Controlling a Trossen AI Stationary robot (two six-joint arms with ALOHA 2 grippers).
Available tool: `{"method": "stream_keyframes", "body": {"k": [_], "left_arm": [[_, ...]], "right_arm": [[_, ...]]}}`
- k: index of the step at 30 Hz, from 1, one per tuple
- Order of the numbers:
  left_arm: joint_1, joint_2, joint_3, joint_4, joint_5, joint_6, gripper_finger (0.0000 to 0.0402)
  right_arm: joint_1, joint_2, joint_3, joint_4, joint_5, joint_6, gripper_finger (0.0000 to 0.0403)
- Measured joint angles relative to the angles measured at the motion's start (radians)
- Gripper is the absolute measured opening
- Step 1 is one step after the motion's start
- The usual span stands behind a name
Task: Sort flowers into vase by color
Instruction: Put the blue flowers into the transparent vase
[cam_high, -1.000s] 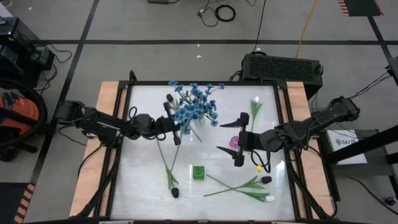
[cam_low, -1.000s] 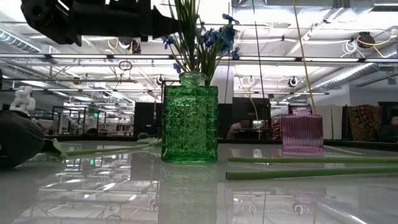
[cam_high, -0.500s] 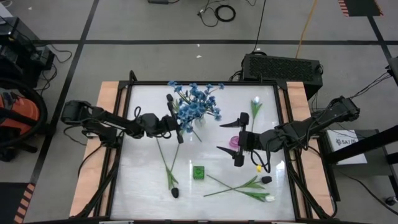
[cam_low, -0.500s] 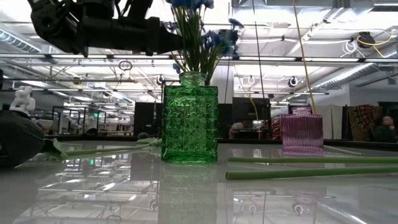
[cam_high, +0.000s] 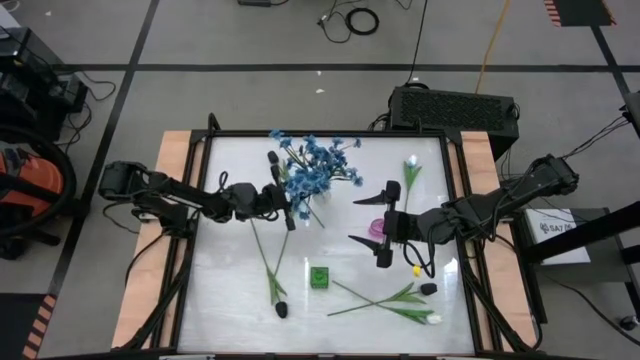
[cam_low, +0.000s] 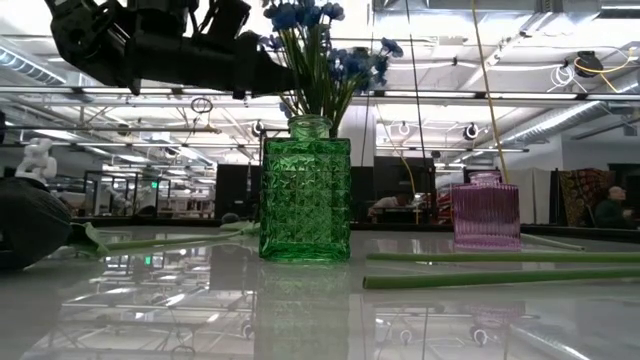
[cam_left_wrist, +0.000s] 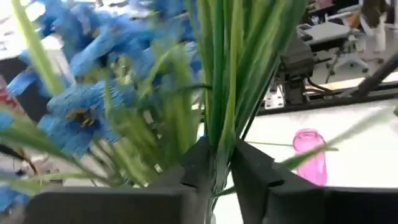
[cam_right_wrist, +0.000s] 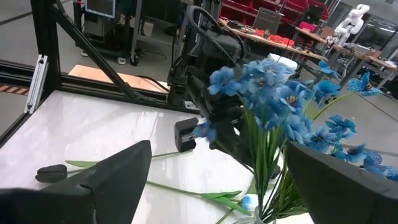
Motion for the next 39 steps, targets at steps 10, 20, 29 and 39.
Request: {"method": "stream_keyframes", "body": {"k": [10, 20, 29, 39], "left_arm": [[0.004, -0.018, 0.0, -0.083, -0.082, -0.005, 0.0203], [-0.021, -0.092, 0.0, -0.103, -0.099, -0.006, 0.0163], [-0.02, -0.089, 0.0, -0.099, -0.099, -0.008, 0.0022], [-0.016, -0.089, 0.0, -0.064, -0.097, -0.043, 0.0098]], "right_arm": [[0.0, -0.004, 0.0, -0.002, 0.0, 0.001, 0.0363], [0.001, -0.02, 0.0, -0.011, -0.002, 0.017, 0.0363], [0.001, -0.02, 0.0, -0.012, -0.003, 0.02, 0.0363], [0.001, -0.02, 0.0, -0.012, -0.004, 0.019, 0.0363]]}}
